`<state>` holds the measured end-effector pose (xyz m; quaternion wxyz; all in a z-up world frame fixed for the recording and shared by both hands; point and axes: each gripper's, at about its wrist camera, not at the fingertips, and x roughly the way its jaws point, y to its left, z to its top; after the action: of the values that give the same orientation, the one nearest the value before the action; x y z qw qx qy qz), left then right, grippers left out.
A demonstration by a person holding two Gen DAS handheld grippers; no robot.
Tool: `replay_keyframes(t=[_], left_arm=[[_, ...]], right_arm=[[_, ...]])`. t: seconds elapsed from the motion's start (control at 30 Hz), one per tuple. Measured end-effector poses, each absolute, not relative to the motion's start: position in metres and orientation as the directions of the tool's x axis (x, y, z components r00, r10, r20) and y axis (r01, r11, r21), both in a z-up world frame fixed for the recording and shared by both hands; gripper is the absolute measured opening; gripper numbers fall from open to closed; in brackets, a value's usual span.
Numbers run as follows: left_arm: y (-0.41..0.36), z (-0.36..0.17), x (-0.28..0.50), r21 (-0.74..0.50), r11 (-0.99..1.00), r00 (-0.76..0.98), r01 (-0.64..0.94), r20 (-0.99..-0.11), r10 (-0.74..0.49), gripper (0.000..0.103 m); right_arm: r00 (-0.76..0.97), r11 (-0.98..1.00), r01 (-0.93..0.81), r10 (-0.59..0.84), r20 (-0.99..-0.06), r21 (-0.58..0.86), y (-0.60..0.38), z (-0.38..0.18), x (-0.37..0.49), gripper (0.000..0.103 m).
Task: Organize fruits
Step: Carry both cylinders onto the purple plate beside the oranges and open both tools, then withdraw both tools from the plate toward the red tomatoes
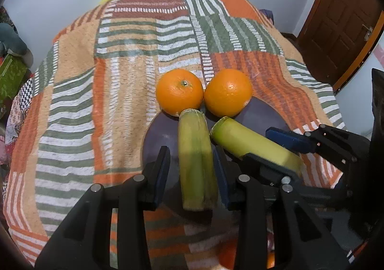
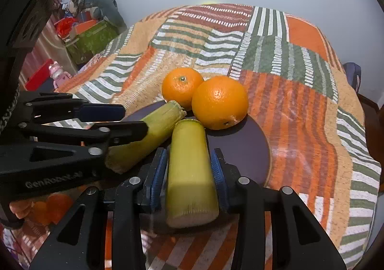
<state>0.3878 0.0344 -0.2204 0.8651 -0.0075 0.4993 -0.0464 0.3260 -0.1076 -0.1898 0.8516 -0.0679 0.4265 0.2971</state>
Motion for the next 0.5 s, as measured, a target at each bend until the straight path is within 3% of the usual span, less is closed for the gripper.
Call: replay_keyframes(t=[0.1,0.43,0.5], left_arm=[[0.039,-0.209,0.375,-0.060,0.996,0.513,0.069,-0.854,-0.087,0.037],[0.063,-0.164,0.306,-0.032,0.999,0.589,0.020,-0.808,-0.038,0.038],[0.067,-0.157,0.293,-0.024,1.000,0.598,0.010,-0.801,-0.026,0.041]], right_arm=[[0.475,0.818,-0.556,0.456,-0.753,0.145,-0.115,-0.178,0.316,0.042],[0.538,0.824,-0.556,0.455,-0.709,0.107,-0.130,-0.135,0.270,0.043],[0.547,0.824,-0.556,0.460,-0.700,0.107,-0.132,-0.127,0.259,0.048]])
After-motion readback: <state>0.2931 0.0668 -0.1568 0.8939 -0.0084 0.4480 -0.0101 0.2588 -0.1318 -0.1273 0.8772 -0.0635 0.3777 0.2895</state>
